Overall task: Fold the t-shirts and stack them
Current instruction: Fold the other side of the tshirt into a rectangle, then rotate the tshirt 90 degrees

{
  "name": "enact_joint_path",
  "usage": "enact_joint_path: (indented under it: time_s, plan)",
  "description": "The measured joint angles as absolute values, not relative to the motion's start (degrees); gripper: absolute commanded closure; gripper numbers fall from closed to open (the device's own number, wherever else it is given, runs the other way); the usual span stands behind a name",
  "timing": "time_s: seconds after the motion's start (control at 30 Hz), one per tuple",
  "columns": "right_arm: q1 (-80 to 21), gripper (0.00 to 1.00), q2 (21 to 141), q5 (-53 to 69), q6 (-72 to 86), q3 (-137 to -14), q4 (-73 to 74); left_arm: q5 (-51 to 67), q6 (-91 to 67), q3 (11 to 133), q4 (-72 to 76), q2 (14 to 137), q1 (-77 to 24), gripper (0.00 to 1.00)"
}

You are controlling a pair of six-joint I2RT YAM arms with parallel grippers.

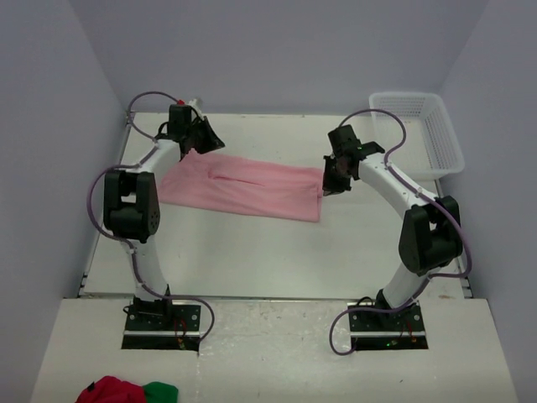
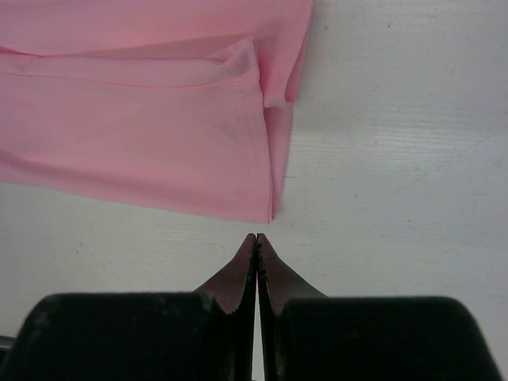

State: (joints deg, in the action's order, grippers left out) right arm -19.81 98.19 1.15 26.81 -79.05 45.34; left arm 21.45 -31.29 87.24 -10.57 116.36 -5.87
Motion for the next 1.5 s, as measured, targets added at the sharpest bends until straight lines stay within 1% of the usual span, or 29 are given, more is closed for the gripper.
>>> enact_joint_path:
  time_s: [0.1, 0.23, 0.43, 0.67, 0.93, 1.17, 1.5]
  plan:
    - [-20.27, 1.00, 99.07, 2.22, 26.94, -79.85, 45.60, 18.83, -31.29, 87.18, -12.58, 110.69, -5.87, 1.00]
    - [-21.43, 1.00, 103.81, 4.19, 26.94, -84.49, 45.56, 14.92, -31.29, 87.20, -17.47, 105.36, -5.87, 1.00]
    - [-23.92, 1.00, 112.88, 5.82, 26.83, -90.65, 45.78, 9.17, -31.27, 85.25, -24.86, 104.60, -5.87, 1.00]
    - [-24.69, 1.00, 119.37, 7.18, 25.91, -94.15, 46.50, 5.85, -31.46, 82.59, -28.86, 107.20, -5.87, 1.00]
    - [-24.69, 1.00, 121.14, 7.20, 25.23, -95.09, 47.75, 4.14, -32.49, 80.95, -28.82, 111.18, -5.87, 1.00]
    - [-24.69, 1.00, 123.09, 7.31, 25.21, -95.24, 48.62, 2.11, -32.62, 80.73, -28.51, 111.94, -5.87, 1.00]
    - [-24.69, 1.00, 123.59, 7.57, 27.05, -93.30, 48.82, 2.48, -33.28, 82.70, -26.98, 117.45, -5.72, 1.00]
